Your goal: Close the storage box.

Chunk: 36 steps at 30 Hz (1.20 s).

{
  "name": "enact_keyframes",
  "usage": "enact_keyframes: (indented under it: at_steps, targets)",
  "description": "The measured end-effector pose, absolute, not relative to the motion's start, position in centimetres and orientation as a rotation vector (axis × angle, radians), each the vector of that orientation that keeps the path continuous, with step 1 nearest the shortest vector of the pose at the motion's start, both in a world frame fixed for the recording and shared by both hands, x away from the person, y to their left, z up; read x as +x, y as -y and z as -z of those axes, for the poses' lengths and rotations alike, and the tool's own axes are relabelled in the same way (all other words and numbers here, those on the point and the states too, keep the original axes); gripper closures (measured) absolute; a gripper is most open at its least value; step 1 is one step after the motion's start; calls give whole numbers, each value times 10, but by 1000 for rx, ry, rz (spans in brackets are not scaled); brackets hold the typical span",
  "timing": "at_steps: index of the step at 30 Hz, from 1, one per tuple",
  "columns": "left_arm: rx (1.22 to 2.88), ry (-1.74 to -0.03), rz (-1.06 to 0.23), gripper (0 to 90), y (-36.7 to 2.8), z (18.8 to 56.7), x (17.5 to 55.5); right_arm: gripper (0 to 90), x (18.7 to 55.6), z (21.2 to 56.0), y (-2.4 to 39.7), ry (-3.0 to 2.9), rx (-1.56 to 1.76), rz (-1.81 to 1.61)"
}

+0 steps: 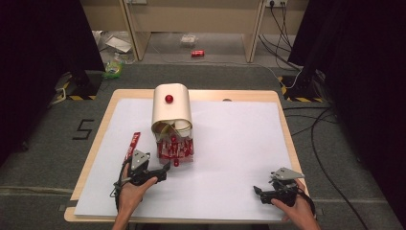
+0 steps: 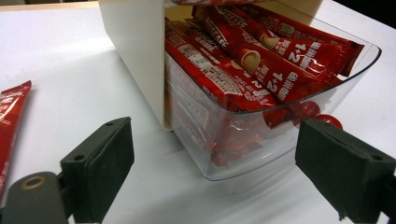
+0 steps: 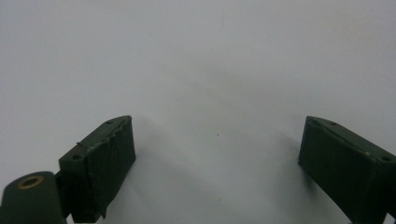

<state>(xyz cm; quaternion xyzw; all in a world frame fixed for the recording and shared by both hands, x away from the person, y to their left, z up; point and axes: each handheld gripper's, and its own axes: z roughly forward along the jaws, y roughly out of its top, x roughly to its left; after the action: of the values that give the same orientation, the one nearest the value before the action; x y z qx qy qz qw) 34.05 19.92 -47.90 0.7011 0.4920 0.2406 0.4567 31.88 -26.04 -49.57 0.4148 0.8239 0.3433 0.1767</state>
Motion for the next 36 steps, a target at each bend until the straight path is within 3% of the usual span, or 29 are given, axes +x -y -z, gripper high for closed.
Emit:
enact_keyframes:
  at_steps: [36]
  targets:
    - [1722, -1229, -650, 114, -199, 479, 366, 112, 319, 496, 260, -2332, 1174, -971]
